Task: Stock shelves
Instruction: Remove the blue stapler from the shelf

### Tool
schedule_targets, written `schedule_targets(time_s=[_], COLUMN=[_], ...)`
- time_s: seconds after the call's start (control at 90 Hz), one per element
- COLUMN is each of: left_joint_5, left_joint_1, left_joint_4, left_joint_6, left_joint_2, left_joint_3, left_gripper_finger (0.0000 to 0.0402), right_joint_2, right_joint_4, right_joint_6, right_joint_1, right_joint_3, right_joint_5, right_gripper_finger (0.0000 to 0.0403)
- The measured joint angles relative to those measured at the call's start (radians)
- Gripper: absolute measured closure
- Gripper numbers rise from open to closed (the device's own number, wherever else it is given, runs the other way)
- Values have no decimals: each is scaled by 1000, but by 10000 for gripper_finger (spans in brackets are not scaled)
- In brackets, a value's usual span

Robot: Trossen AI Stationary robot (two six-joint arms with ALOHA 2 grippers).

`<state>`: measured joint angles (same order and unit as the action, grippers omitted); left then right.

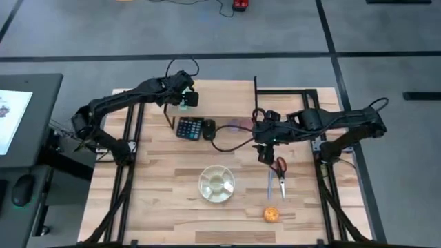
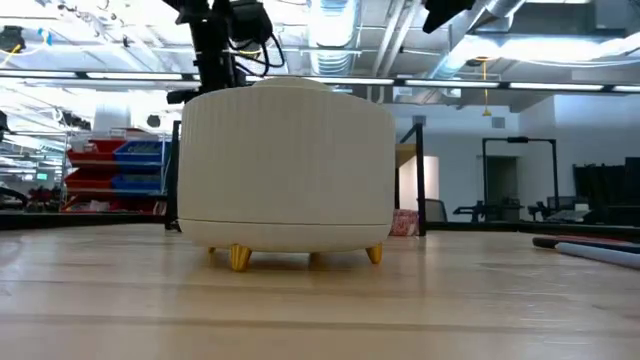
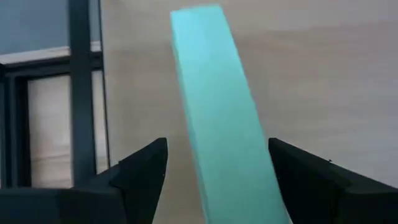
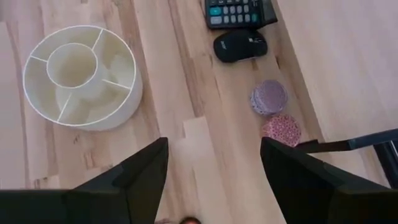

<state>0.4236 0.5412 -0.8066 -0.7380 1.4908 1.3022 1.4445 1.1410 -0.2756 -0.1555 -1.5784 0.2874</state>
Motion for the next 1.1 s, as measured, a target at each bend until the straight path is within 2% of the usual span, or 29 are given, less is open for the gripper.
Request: schedule_targets(time_s=[0.144, 0.4, 0.711, 1.1], left_joint_5=[7, 11, 26, 75], left_joint_1=[-14, -15, -34, -81], left_joint_4=[-7, -14, -14, -12], left_joint_6=[-17, -24, -16, -28], left_joint_2=[1, -1, -12, -130], left_joint_3=[0, 0, 0, 11], left_gripper_finger=[188, 315, 315, 315], right_joint_2=[0, 0, 0, 0], right_joint_4=[4, 4, 4, 3], right_joint_6=[0, 17, 23, 23], right_joint_1=[-2, -2, -1, -1], right_joint_3=[0, 0, 0, 0], right_joint_5=[0, 0, 0, 0], right_gripper_finger=[159, 159, 159, 159])
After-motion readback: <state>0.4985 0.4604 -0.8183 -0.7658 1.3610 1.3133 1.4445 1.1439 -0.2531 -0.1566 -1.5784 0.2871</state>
